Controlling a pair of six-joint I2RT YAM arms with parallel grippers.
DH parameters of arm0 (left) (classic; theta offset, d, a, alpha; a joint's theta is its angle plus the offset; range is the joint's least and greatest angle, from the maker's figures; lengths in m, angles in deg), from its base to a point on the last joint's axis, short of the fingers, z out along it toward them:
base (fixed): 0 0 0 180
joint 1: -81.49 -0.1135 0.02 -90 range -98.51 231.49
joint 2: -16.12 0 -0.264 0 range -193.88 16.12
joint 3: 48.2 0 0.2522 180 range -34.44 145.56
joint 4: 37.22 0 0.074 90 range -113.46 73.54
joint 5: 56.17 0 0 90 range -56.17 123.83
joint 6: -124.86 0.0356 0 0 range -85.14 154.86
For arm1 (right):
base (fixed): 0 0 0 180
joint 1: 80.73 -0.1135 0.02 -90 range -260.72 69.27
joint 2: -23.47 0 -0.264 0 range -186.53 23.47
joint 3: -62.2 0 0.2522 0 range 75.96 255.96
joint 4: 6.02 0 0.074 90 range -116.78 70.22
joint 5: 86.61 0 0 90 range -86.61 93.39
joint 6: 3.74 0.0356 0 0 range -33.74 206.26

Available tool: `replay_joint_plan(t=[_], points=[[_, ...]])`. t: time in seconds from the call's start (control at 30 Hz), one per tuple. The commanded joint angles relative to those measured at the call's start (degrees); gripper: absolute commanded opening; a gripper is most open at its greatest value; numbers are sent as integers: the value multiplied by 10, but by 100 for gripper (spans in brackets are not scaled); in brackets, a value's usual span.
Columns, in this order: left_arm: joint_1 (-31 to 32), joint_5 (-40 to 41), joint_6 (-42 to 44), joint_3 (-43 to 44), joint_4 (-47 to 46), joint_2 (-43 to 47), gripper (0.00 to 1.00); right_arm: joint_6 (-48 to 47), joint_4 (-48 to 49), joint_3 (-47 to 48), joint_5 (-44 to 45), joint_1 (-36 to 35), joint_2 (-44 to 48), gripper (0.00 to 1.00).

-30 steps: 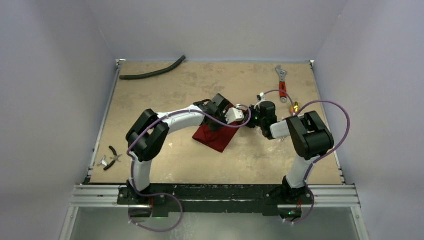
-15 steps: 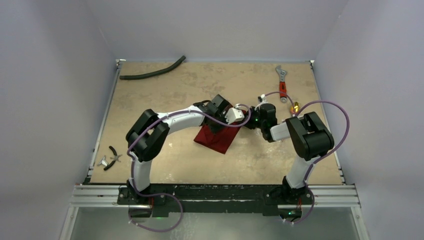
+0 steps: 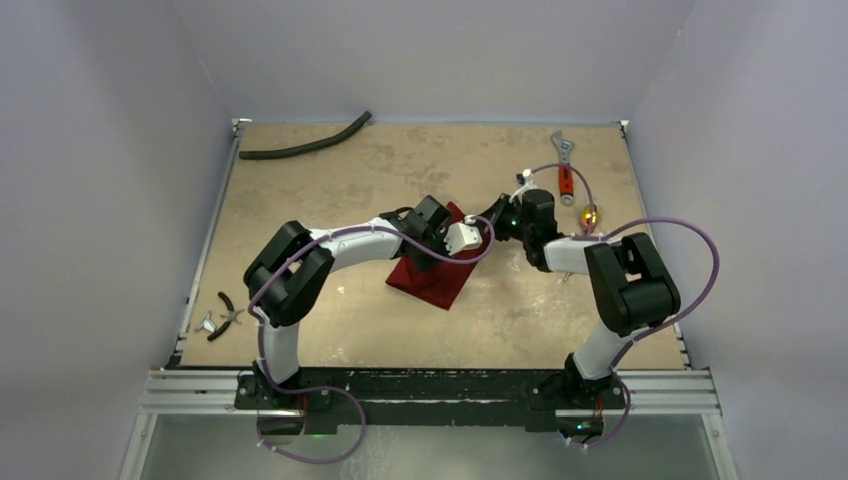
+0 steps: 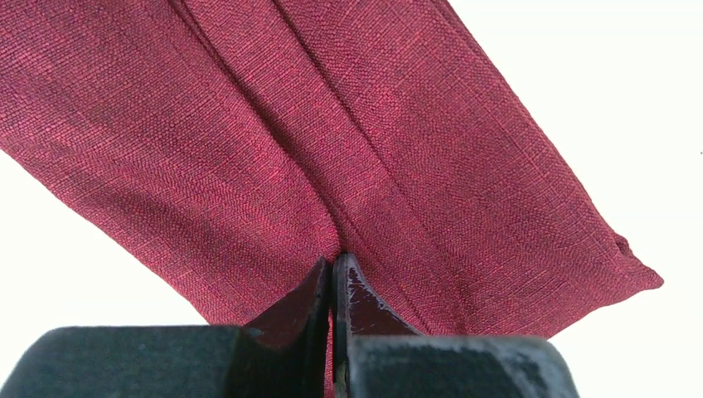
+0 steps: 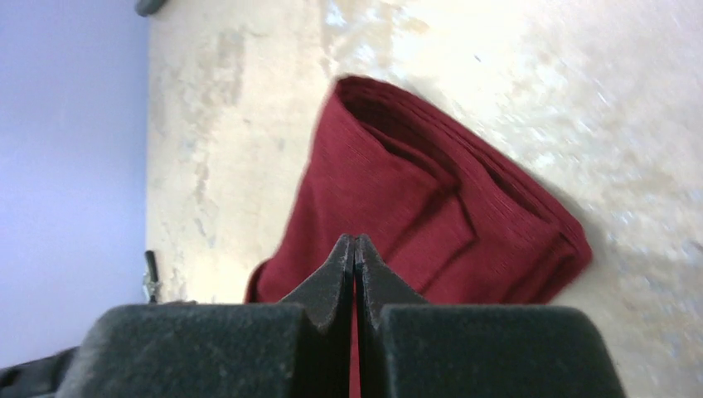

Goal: Fold the napkin into a case and place the utensils inside
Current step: Smooth out the 2/3-rectangle-folded napkin at the center of the board.

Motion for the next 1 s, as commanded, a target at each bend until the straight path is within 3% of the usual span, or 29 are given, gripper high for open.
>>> replay_joint_plan(t=[0.0, 0.33, 0.97], points=[[-1, -25, 18, -41, 14, 16, 1, 16, 26, 59, -55, -4, -18, 0], [-2, -28, 39, -43, 7, 15, 1, 67, 103, 122, -123, -58, -111, 0], [-2, -37, 56, -53, 24, 14, 0, 12, 39, 153, -35, -45, -230, 0]])
